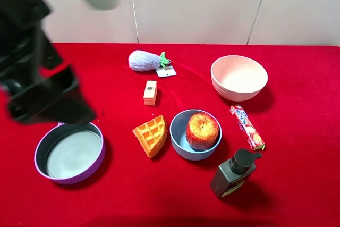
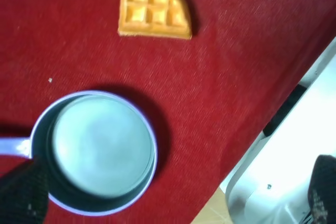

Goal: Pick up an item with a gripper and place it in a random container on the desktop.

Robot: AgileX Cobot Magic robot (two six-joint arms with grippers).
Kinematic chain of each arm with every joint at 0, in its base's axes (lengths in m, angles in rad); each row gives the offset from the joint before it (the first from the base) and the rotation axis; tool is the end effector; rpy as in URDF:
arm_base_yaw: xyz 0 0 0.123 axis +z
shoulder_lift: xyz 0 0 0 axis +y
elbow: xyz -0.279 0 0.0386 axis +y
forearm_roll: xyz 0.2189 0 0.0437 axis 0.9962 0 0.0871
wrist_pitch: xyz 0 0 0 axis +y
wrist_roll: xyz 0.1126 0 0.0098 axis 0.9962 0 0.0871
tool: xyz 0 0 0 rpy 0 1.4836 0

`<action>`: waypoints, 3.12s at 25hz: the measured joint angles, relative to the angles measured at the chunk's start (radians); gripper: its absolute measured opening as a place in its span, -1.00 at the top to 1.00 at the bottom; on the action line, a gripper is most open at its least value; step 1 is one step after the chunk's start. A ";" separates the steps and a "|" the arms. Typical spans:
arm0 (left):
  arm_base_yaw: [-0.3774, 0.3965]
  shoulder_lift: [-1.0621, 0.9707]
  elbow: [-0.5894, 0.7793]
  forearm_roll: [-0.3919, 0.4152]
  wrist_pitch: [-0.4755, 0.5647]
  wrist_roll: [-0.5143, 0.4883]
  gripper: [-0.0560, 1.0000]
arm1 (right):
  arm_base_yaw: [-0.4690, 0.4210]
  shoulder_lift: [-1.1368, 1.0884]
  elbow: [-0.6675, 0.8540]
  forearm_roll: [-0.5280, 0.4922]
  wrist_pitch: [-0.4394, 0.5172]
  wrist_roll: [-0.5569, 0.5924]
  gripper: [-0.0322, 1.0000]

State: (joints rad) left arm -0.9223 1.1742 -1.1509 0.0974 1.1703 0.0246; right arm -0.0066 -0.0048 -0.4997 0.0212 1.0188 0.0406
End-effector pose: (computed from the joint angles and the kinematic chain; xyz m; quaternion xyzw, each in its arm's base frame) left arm 0.1278 -0.1519 0.3333 0.4505 0.8614 -0.0565 0.2279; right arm -0.0058 0.0021 0.2575 0.0196 0.8406 0.0198 0.5409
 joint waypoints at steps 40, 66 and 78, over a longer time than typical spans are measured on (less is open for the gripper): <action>0.760 -1.078 0.659 -0.067 -0.104 -0.025 -0.98 | 0.000 0.000 0.000 0.000 0.000 0.000 -0.40; 0.846 -1.179 0.659 -0.079 -0.116 0.011 -0.99 | 0.000 0.000 0.000 0.000 0.000 0.000 -0.40; 0.846 -1.179 0.659 -0.079 -0.116 0.011 -0.99 | 0.000 0.000 0.000 0.000 0.000 0.000 -0.40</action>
State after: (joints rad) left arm -0.0760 -0.0048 -0.4914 0.0189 1.0547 0.0358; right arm -0.0066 -0.0048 -0.4997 0.0212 1.0188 0.0406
